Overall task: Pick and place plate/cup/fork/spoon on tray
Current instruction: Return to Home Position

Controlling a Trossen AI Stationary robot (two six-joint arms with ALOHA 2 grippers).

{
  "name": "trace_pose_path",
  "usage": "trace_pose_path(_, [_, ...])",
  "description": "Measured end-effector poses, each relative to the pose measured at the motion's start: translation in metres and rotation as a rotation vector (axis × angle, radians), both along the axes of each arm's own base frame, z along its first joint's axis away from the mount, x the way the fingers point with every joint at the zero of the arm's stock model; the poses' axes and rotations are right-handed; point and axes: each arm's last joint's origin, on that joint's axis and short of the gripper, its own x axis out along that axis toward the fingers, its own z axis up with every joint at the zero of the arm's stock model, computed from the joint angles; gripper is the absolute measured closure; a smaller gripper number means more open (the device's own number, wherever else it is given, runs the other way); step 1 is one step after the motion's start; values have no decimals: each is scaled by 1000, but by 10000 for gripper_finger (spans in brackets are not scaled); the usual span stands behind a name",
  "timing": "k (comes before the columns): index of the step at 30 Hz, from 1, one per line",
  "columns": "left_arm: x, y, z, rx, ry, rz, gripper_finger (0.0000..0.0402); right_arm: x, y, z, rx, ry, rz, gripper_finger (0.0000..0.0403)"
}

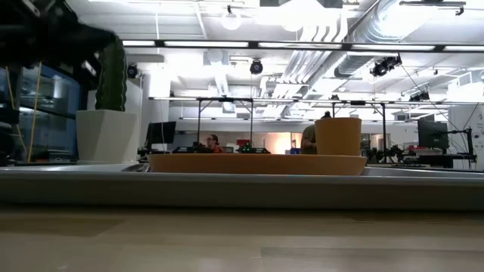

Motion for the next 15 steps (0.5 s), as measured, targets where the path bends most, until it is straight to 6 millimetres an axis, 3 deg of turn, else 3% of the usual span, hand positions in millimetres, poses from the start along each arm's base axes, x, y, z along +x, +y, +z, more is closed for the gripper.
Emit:
trace_pose_path(4, [1, 1, -12, -13, 125, 26, 401, 0, 1, 0, -2, 3, 20, 403])
trace_pose_path(15, [3, 0, -14, 98, 158, -8, 401, 0, 1, 0, -4, 4, 36, 403])
